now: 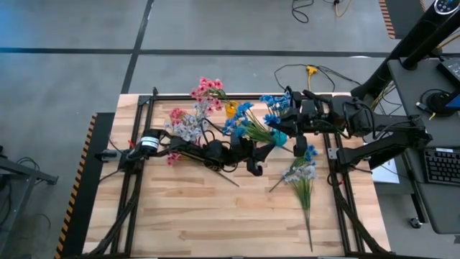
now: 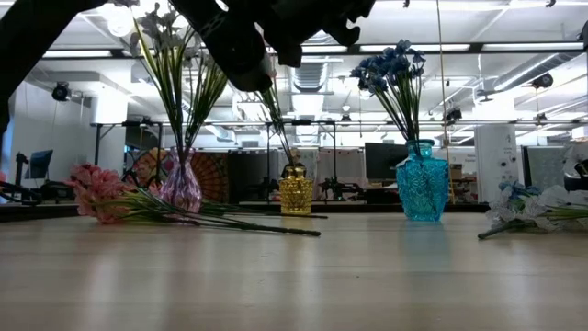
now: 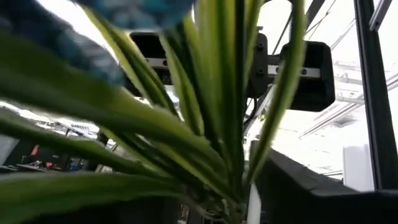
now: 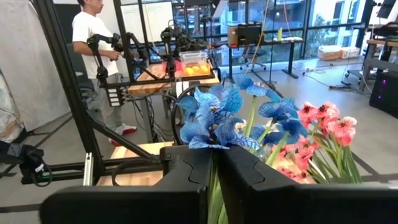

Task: Sort flowers into vase by color
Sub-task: Put the left blue flowers into the blue vase

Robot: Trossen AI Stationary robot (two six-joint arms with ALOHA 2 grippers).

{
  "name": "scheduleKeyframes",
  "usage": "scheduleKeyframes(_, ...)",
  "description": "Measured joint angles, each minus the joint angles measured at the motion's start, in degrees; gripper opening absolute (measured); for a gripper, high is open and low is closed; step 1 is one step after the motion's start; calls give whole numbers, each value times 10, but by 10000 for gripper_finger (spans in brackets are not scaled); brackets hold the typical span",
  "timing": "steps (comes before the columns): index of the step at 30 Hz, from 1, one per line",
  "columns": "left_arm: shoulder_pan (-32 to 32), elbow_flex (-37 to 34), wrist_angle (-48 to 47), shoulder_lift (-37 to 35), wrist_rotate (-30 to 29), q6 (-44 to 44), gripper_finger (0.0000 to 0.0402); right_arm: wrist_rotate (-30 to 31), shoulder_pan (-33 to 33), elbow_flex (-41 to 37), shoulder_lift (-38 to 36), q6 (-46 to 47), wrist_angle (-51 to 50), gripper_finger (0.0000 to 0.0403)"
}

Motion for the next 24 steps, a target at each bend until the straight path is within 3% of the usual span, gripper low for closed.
scheduleKeyframes(7,0,-4,0,0,0,-1,14,5,0,0,-1,22,-25,76)
scheduleKeyframes(12,0,-9,0,0,0,-3,20,6,-1,0,-9,45,-68,127)
scheduleKeyframes(16,0,-21,0,-1,6,-3,20,7,0,35,-15,44,-167,157)
scheduleKeyframes(20,0,-39,-15,-7,40,-3,10,7,2,72,-18,45,-280,170)
scheduleKeyframes(24,0,-60,-93,-30,50,-2,4,6,14,73,-17,51,-387,169)
